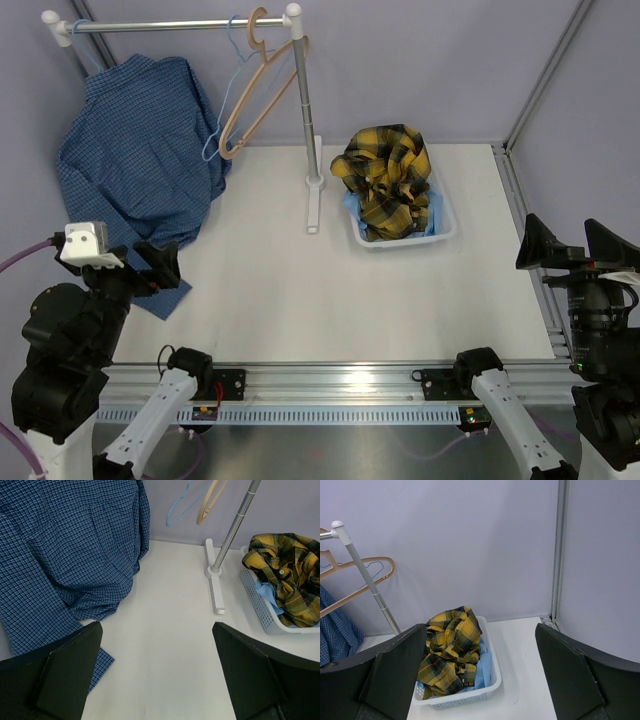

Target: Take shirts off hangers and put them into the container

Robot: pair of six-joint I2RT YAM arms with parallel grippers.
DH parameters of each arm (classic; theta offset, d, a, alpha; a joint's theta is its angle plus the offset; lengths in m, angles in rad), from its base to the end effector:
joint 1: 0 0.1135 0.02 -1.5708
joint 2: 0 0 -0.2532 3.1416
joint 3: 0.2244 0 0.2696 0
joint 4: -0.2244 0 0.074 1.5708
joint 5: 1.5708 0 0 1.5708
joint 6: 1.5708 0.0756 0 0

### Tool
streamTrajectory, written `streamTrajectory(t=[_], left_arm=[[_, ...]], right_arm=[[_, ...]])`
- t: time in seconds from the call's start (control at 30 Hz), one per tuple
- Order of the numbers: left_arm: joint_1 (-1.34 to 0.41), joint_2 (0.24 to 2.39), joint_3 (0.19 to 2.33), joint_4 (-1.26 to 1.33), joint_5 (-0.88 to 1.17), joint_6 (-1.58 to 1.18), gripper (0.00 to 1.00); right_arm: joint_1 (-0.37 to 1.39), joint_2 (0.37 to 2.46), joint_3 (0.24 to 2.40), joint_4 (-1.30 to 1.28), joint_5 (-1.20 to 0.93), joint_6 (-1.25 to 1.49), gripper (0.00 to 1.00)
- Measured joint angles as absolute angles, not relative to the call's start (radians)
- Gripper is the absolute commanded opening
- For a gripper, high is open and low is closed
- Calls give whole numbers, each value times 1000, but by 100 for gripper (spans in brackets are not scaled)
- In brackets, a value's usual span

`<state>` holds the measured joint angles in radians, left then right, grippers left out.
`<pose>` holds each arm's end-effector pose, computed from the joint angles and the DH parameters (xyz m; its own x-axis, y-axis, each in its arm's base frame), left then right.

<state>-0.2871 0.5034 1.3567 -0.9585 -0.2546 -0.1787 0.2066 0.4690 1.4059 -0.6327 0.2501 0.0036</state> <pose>0.0746 -0.0022 0.4577 -0.1051 -0.1483 -0.9833 0.0154 0.9885 -0.1507 0.0449 -0.0097 0.5194 0.2933 0.0650 -0.9538 0.0313 0.9965 0.0776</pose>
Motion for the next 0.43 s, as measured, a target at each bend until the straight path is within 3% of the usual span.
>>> streamTrajectory(t=[0.43], left_arm=[[-287, 471, 1348, -1031, -259, -202, 99]], right_arm=[[207, 460, 1396, -632, 242, 4, 99]])
